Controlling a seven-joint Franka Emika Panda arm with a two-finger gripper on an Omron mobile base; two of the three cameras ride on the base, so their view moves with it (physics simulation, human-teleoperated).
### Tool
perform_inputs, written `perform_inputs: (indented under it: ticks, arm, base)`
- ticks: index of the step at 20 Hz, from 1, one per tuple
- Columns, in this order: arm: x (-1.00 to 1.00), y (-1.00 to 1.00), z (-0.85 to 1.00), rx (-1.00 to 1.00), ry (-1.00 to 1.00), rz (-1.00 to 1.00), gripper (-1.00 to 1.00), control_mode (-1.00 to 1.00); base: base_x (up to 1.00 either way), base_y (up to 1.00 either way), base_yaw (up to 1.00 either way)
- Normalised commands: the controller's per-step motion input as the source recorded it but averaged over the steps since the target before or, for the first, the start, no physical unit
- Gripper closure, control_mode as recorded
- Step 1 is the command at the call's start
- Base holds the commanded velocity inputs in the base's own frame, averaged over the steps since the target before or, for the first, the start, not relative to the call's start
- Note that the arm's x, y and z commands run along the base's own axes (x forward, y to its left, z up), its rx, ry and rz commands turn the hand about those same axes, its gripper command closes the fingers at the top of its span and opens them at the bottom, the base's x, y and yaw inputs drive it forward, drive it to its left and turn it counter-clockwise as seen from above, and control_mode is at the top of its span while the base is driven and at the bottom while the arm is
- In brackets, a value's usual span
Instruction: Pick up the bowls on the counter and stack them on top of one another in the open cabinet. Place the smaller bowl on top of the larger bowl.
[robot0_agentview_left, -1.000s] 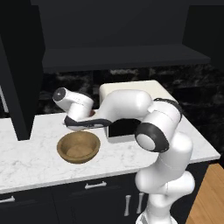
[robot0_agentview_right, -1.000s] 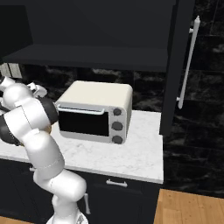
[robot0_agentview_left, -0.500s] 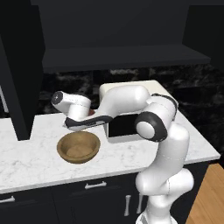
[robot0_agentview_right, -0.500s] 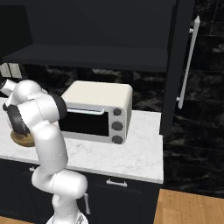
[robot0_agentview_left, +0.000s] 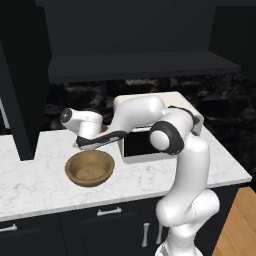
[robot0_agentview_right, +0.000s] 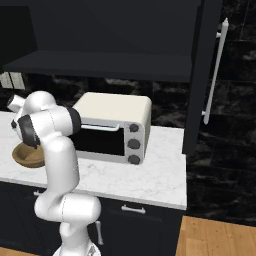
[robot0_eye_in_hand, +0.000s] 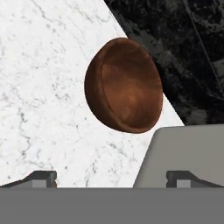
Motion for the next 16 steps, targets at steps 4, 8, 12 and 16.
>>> perform_inputs:
  ticks: [4, 8, 12, 16]
  arm:
    - [0.27, -0.01, -0.24, -0.01, 0.02, 0.0, -1.0, -1.0]
    - [0.35, -0.06, -0.17, 0.0, 0.01, 0.0, -1.0, -1.0]
    - [0.32, -0.01, -0.19, 0.0, 0.05, 0.0, -1.0, -1.0]
    - [0.24, 0.0, -0.29, -0.02, 0.07, 0.0, -1.0, -1.0]
  base:
    - [0.0, 0.0, 0.0]
    - [0.0, 0.0, 0.0]
    - [0.0, 0.0, 0.0]
    - [0.0, 0.0, 0.0]
